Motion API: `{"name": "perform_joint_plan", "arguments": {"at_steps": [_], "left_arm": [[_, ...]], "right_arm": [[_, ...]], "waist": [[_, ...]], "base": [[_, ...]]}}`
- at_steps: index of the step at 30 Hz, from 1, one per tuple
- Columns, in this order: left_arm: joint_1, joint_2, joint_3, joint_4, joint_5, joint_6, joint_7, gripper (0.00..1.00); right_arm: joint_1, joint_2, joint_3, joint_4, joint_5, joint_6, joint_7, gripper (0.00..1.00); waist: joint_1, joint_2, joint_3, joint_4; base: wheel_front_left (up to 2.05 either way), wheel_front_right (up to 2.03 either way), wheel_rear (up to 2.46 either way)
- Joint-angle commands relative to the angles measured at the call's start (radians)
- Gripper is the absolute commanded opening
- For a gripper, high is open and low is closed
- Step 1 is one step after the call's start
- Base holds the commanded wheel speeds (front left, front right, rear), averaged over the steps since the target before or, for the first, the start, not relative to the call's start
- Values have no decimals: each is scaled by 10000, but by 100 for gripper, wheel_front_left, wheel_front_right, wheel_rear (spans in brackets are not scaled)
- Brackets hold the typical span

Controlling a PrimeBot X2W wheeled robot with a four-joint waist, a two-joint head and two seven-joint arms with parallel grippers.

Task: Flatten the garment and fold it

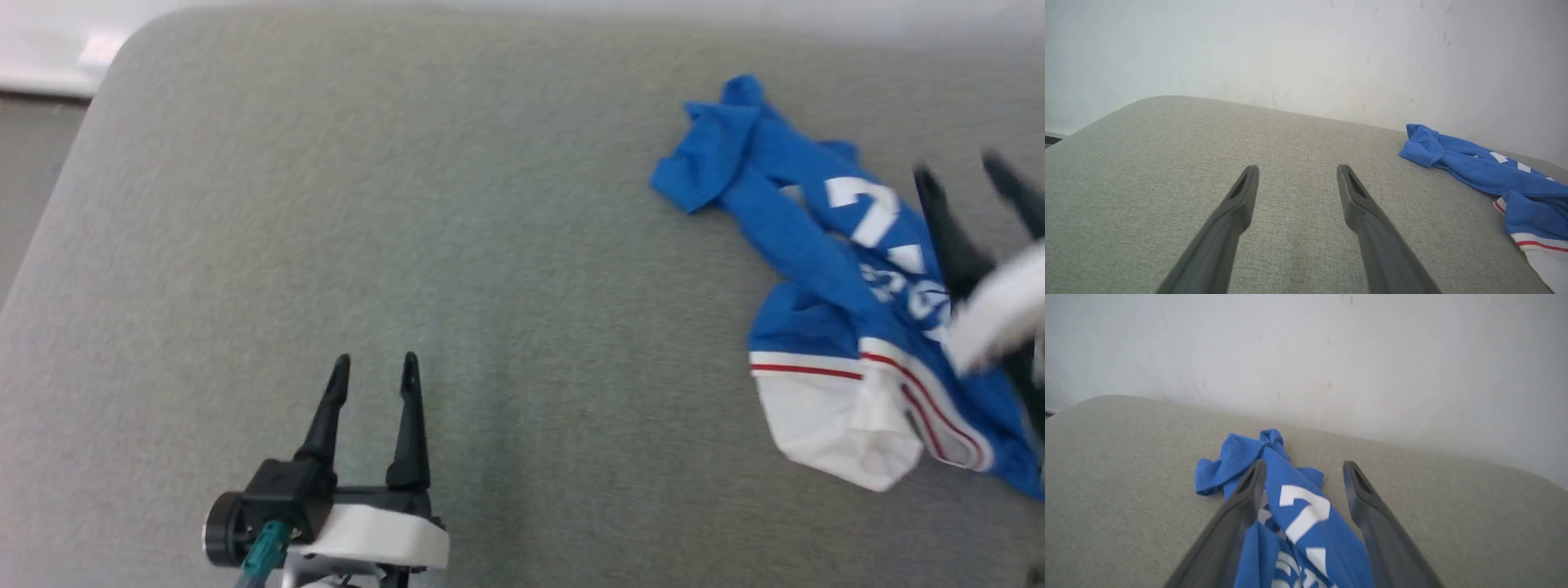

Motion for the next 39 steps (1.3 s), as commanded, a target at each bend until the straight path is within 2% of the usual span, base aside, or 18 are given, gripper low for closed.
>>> {"name": "perform_joint_plan", "arguments": {"at_steps": [1,3,7,10,15,18,20,24,28,32,39], "left_arm": [[180,74,85,-156,132,-43,-47,100],[383,74,200,-360,143,-65,-47,100],[832,35,385,-622,211,-95,-47,100],[1060,-35,358,-705,277,-133,-47,100],[859,-101,8,-759,398,-362,-47,100],[184,-124,-555,-704,588,-690,352,100],[-492,-167,-1062,-557,625,-1021,1053,100],[-2035,-282,-2200,141,575,-1697,3258,100],[-3375,-372,-3082,1007,474,-2061,4962,100],[-4374,-413,-3703,1779,250,-2143,5540,100],[-5663,-422,-4557,3159,-278,-1608,5263,100]], "right_arm": [[924,504,-493,-521,-344,-9,-258,100],[2239,1080,-1068,-1326,-989,-9,-499,100],[4351,2833,-2233,-2623,-1834,-9,-1111,100],[5279,3336,-2694,-3182,-1985,-9,-1526,100],[5586,3417,-2729,-3397,-1644,-9,-1825,100],[5423,3421,-2880,-3550,-1687,-9,-1911,100],[5243,3422,-3031,-3643,-1708,-9,-1888,100],[4961,3424,-3265,-3839,-1690,-9,-1775,100],[4713,3424,-3268,-4007,-1628,-9,-1630,100],[4485,3424,-3137,-4120,-1570,-9,-1533,100],[4150,3425,-2908,-3989,-1515,-9,-1598,100]], "waist": [[3,0,-863,-932],[3,0,-895,-1050],[3,0,-927,-1230],[3,0,-937,-1357],[3,0,-940,-1529],[3,0,-850,-1556],[3,0,-715,-1525],[3,0,-319,-1480],[3,0,310,-1677],[3,0,991,-1950],[3,0,1739,-2361]], "base": [[0,0,0],[0,0,0],[0,0,0],[0,0,0],[0,0,0],[0,0,0],[0,0,0],[0,0,0],[0,0,0],[0,0,0],[0,0,0]]}}
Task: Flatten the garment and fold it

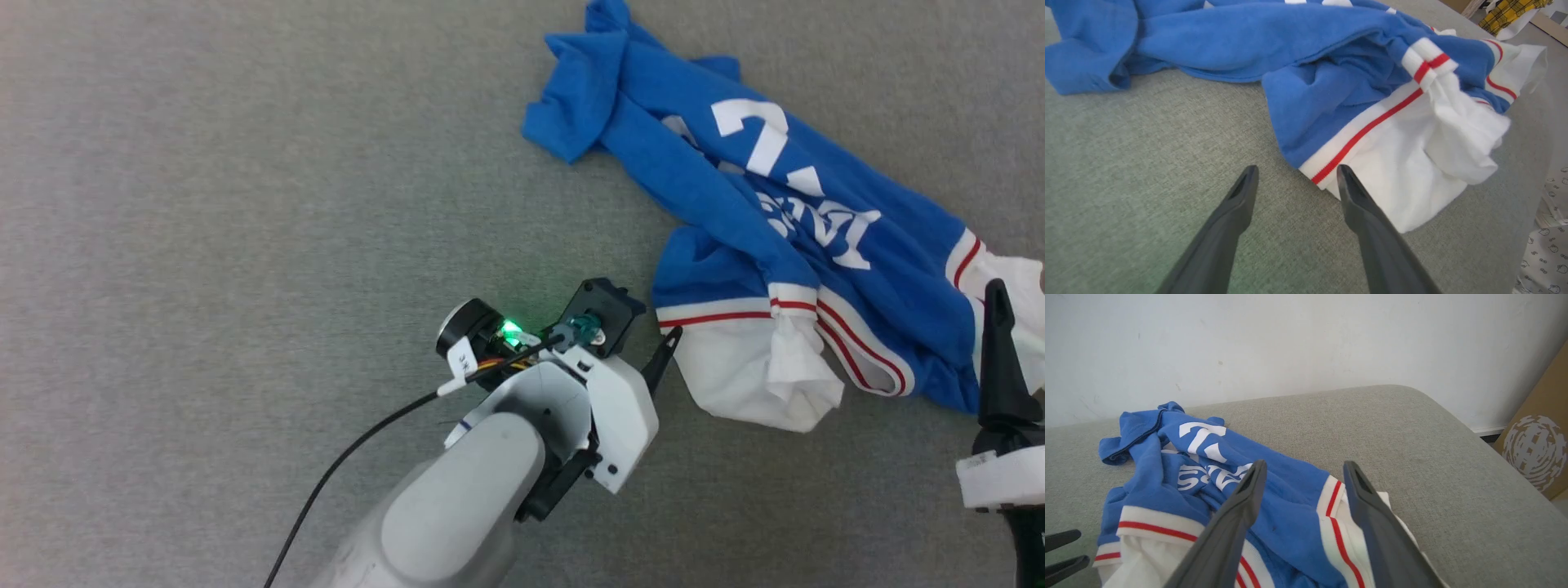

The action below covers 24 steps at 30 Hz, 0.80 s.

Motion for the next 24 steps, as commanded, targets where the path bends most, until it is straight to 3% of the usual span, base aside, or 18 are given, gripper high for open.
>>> {"name": "perform_joint_plan", "arguments": {"at_steps": [1,9,10,11,16,21,24], "left_arm": [[-225,-21,-103,129,-128,100,-97,100],[-1195,-23,-1242,1461,-1078,581,-288,100],[-1287,-23,-1394,1632,-1139,633,-243,80],[-1368,-23,-1524,1772,-1204,681,-219,3],[-1550,-23,-1823,1980,-1644,1007,-603,0],[-1145,3,-1485,1486,-2226,1367,-1249,0],[-471,452,-963,686,-2691,1633,-1417,0]], "right_arm": [[-161,27,50,32,58,-9,-79,100],[-366,27,283,342,137,-9,-144,100],[-383,27,292,365,141,-9,-153,100],[-398,27,298,387,143,-9,-163,100],[-385,27,211,508,135,-9,-179,100],[-109,28,135,522,48,-9,-83,100],[97,28,122,453,19,-9,55,100]], "waist": [[-3,-1,453,-407],[-3,-1,669,-712],[-3,-1,678,-735],[-3,-1,684,-749],[-3,-1,436,-606],[-3,-1,-279,-151],[-3,-1,-725,175]], "base": [[0,0,0],[0,0,0],[0,0,0],[0,0,0],[0,0,0],[0,0,0],[0,0,0]]}}
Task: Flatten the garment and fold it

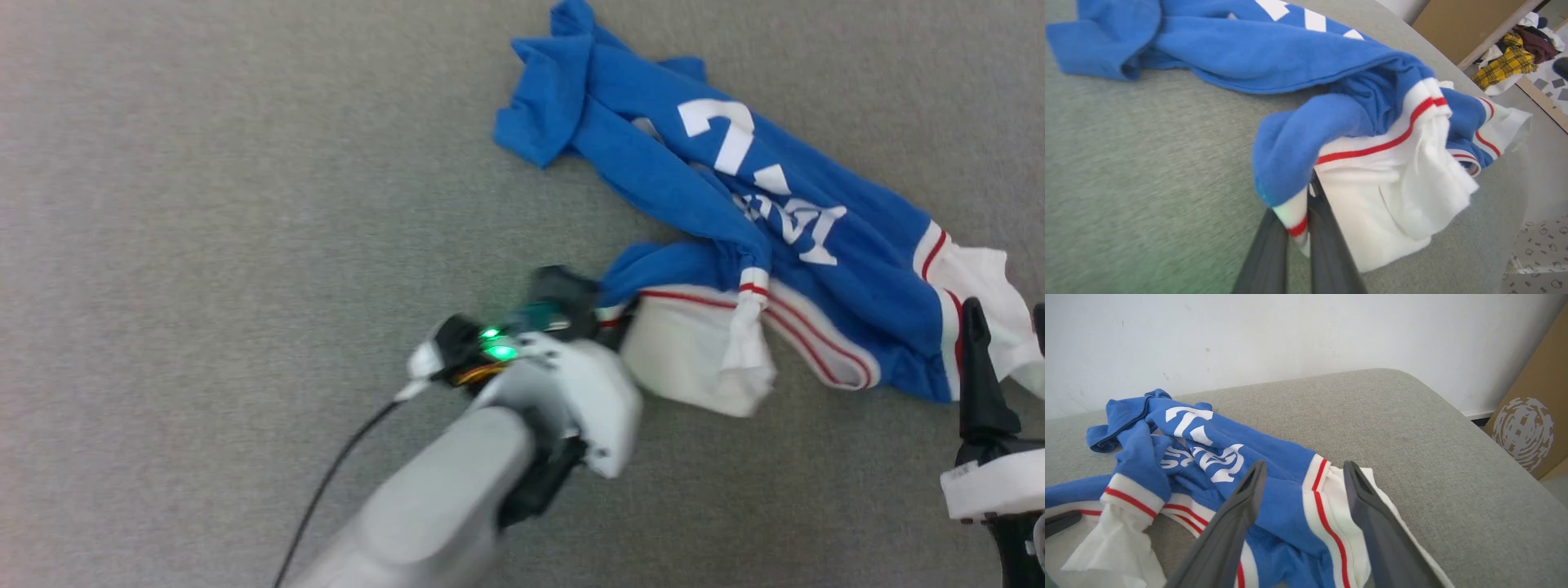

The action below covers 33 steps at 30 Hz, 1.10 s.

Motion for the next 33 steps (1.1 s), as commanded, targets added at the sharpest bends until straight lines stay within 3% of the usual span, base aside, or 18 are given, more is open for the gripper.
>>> {"name": "perform_joint_plan", "arguments": {"at_steps": [1,9,12,13,14,21,25,30,33], "left_arm": [[454,408,292,-348,-209,201,-50,0],[4294,3748,2485,-3722,-1597,2031,683,0],[5517,4447,3124,-4329,-1848,2715,630,0],[5748,4563,3155,-4419,-1829,2789,589,92],[5874,4543,3181,-4481,-1832,2830,477,100],[5413,3468,2849,-4608,-1842,2264,-488,100],[4624,3527,2582,-5314,-1024,2256,-727,100],[3545,3740,1943,-6012,173,2416,-163,100],[3261,3615,1601,-6021,349,2353,170,100]], "right_arm": [[107,28,-22,-77,-55,-9,55,100],[561,28,-85,-352,-61,-9,435,100],[710,28,-152,-406,-107,-9,588,100],[749,28,-138,-414,-121,-9,646,100],[778,28,-108,-420,-135,-9,700,100],[793,28,127,-503,-206,-9,946,100],[780,28,153,-617,-226,-9,1030,100],[700,28,286,-655,-184,-9,1042,100],[658,28,324,-624,-143,-9,1017,100]], "waist": [[0,-1,-754,677],[0,-1,-1262,1200],[0,-1,-1336,1353],[0,-1,-1350,1396],[0,-1,-1371,1441],[0,-1,-1553,1661],[0,-1,-1499,1719],[0,-1,-1207,1615],[0,-1,-1079,1545]], "base": [[0,0,0],[0,0,0],[0,0,0],[0,0,0],[0,0,0],[0,0,0],[0,0,0],[0,0,0],[0,0,0]]}}
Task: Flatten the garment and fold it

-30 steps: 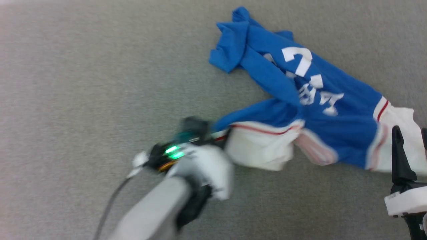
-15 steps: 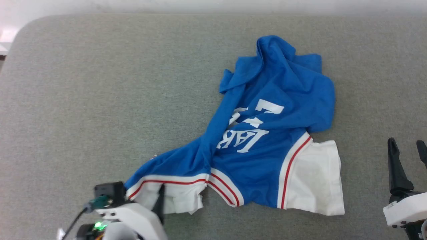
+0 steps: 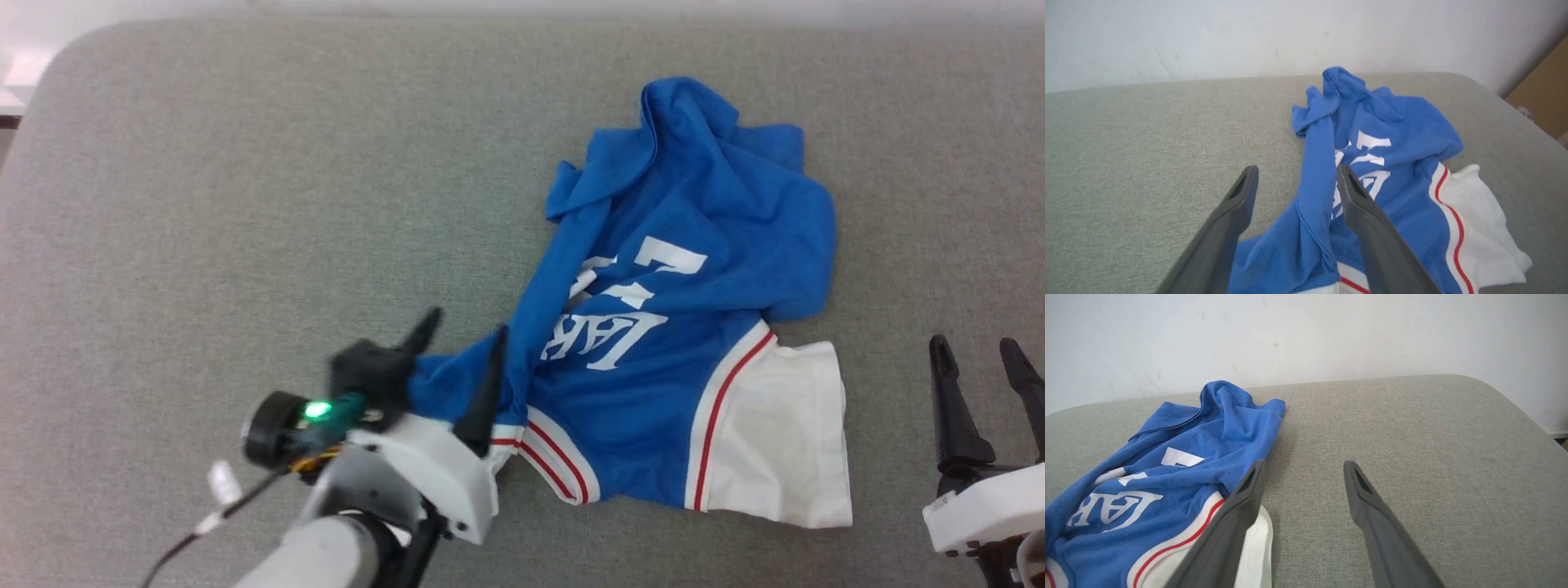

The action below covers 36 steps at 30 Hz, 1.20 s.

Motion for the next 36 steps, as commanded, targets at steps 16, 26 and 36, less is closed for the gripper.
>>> {"name": "perform_joint_plan", "arguments": {"at_steps": [16,26,36], "left_arm": [[-336,-217,-1487,1831,683,-82,1722,100],[-383,-365,-1217,2291,562,-16,1060,0],[-1263,-351,355,225,-713,-556,431,0]], "right_arm": [[-458,24,-69,204,33,-9,-187,100],[-563,24,-106,219,-37,-9,-150,100],[-570,24,-167,119,-67,-9,-95,100]], "waist": [[-1,0,660,-408],[-1,0,627,-290],[-1,0,708,-113]], "base": [[0,0,0],[0,0,0],[0,0,0]]}}
